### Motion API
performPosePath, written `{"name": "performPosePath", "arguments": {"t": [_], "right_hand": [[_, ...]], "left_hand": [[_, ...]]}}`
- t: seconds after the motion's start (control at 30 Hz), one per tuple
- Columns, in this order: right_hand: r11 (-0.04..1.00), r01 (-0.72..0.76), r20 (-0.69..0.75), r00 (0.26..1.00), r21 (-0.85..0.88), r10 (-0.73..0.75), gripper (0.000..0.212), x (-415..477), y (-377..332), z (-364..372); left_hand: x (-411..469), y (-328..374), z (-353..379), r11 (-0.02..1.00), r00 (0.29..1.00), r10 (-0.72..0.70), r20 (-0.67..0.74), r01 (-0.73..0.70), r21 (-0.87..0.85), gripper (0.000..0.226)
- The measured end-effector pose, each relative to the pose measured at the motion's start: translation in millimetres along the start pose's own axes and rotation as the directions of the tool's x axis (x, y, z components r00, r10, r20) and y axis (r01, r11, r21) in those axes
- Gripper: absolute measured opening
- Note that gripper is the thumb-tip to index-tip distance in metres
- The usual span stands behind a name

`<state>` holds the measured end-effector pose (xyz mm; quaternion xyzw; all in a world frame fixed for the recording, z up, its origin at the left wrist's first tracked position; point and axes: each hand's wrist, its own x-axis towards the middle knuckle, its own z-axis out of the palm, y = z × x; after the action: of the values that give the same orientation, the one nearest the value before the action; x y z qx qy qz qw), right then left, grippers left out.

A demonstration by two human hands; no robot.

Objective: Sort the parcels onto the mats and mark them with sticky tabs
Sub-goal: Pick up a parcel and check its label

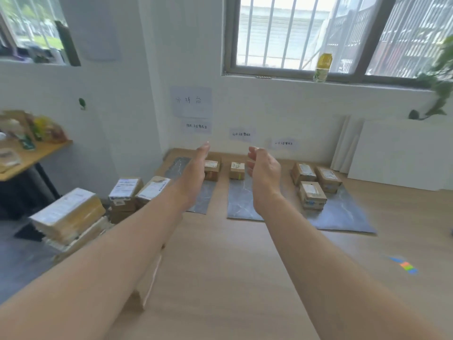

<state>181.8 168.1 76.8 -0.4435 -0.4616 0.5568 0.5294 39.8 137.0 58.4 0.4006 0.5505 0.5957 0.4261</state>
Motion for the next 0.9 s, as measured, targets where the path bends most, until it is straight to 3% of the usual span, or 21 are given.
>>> {"name": "performPosePath", "arguments": {"t": [0.23, 0.37, 0.47, 0.67, 0.77, 0.9], "right_hand": [[0.999, -0.046, 0.067, 0.997, -0.018, 0.047, 0.029, -45, 23, 32], [0.996, -0.087, 0.150, 0.984, -0.038, 0.091, 0.037, -55, 49, 41], [0.991, -0.107, 0.184, 0.975, -0.081, 0.120, 0.023, -72, 69, 51], [0.975, -0.172, 0.212, 0.957, -0.142, 0.200, 0.023, -103, 103, 83], [0.962, -0.209, 0.197, 0.950, -0.176, 0.242, 0.025, -116, 116, 104], [0.945, -0.254, 0.135, 0.949, -0.206, 0.285, 0.035, -131, 138, 140]], "left_hand": [[-47, -1, -52, 0.996, 0.994, -0.086, -0.062, 0.086, 0.000, 0.112], [-72, -18, -80, 0.999, 0.987, -0.034, -0.158, 0.039, 0.027, 0.088], [-89, -36, -106, 0.996, 0.966, -0.061, -0.251, 0.077, 0.053, 0.060], [-118, -58, -158, 0.987, 0.946, -0.135, -0.294, 0.155, 0.044, 0.062], [-120, -67, -182, 0.983, 0.937, -0.181, -0.297, 0.184, -0.017, 0.060], [-114, -85, -224, 0.981, 0.946, -0.181, -0.270, 0.195, 0.026, 0.065]]}}
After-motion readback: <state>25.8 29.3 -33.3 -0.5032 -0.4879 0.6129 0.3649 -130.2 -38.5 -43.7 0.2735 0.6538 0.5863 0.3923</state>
